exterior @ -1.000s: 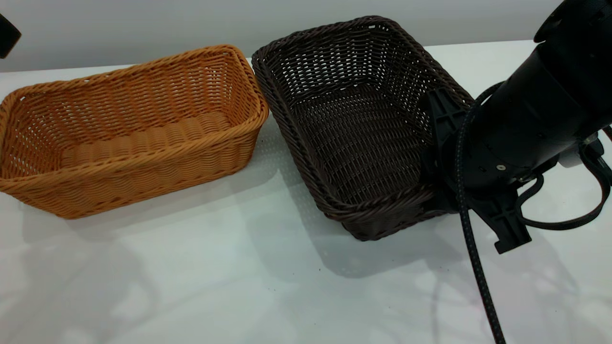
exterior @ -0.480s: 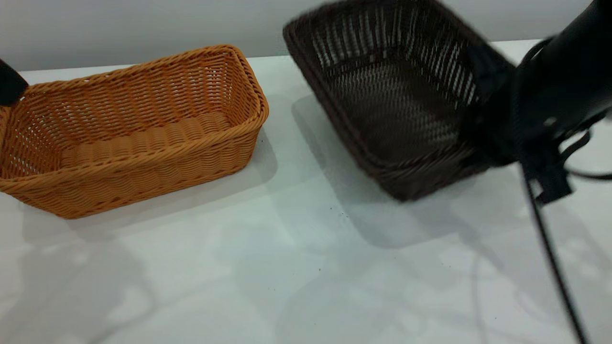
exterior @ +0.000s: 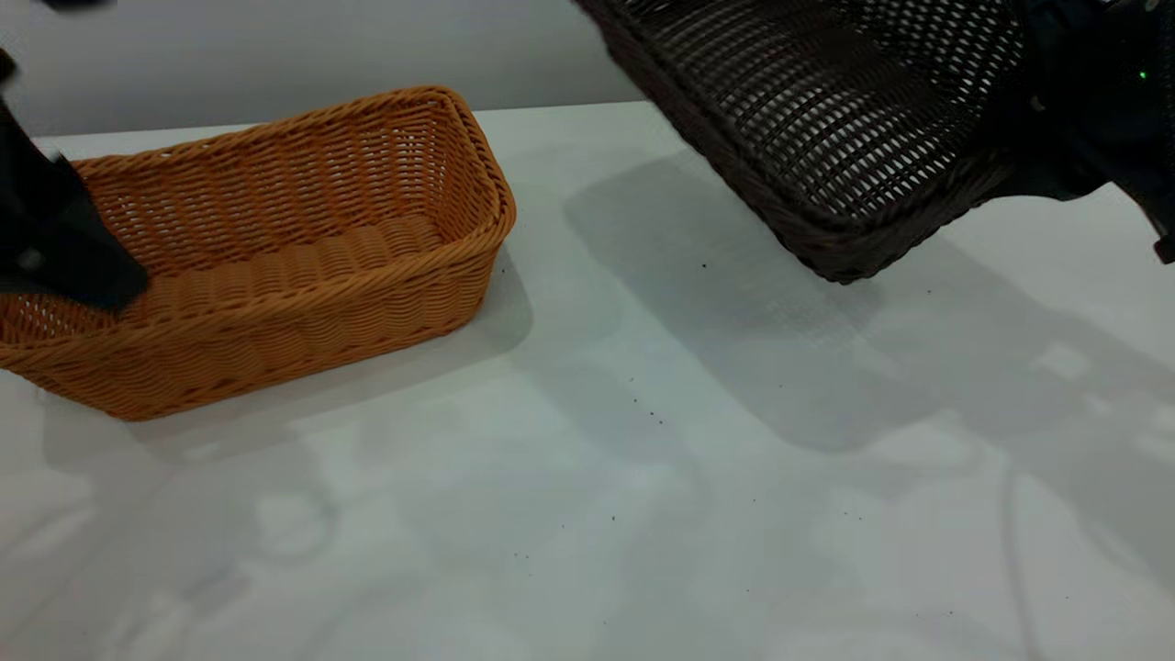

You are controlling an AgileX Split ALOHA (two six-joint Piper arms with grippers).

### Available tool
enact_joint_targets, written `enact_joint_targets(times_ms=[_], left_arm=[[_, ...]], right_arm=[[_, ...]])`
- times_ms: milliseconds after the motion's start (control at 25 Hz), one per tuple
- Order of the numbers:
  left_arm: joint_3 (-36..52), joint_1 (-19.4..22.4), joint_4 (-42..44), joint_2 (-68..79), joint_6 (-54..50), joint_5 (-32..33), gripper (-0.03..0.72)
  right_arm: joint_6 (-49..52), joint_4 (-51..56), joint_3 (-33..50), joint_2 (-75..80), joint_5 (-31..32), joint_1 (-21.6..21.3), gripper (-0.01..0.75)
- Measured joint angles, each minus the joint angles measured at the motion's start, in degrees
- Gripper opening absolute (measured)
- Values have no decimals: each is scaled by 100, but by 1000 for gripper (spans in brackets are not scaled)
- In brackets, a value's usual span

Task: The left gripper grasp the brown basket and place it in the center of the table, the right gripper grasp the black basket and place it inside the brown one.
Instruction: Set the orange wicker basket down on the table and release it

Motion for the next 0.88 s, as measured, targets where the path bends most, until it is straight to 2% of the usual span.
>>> enact_joint_targets(times_ms=[360,680,880], left_arm=[[-384,0,17,798,167,-404,525],[-584,-87,22,1401,402,-347,525],[-620,-218,15,1710,573,-550,519]], right_arm=[[-983,-1,0,0,137,-24,119],[-1101,16,0,0,57,-24,119],[-1114,16,0,5,44,-24,119]])
